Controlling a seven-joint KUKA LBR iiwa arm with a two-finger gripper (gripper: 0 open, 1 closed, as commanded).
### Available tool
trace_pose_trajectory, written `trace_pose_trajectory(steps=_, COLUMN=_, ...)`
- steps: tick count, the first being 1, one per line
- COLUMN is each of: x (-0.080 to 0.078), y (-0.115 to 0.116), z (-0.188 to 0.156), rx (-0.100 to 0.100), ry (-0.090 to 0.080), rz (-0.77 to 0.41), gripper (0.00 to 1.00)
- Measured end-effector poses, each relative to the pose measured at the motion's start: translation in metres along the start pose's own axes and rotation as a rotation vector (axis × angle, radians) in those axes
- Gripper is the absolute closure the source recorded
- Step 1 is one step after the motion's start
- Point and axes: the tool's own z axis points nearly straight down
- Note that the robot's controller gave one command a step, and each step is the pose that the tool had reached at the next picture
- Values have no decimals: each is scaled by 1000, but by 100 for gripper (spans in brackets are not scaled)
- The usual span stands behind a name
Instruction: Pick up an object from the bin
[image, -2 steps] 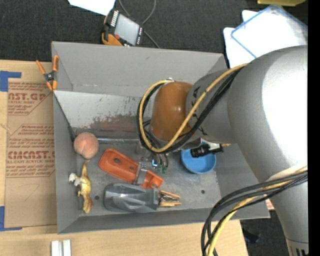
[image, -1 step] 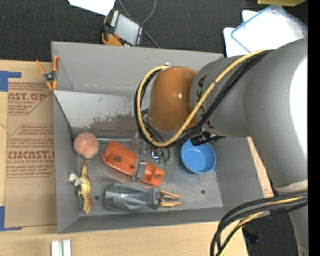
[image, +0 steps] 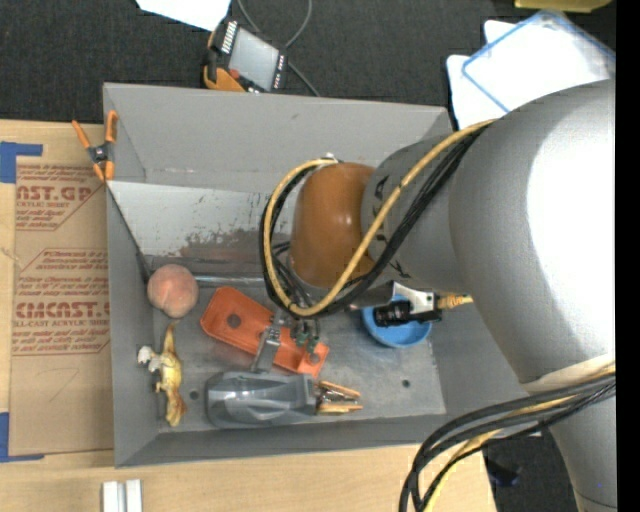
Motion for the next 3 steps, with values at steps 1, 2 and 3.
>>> trace_pose_trajectory(steps=1, x=6, y=-2, z=26, rx=-15, ry=-22, rz=212, gripper=0)
trace_pose_trajectory(steps=2, x=16, y=14, z=28, rx=-8, ry=-23, rz=85, gripper=100)
trace_pose_trajectory(steps=3, x=16, y=14, z=28, rx=-8, ry=-23, rz=86, gripper=100)
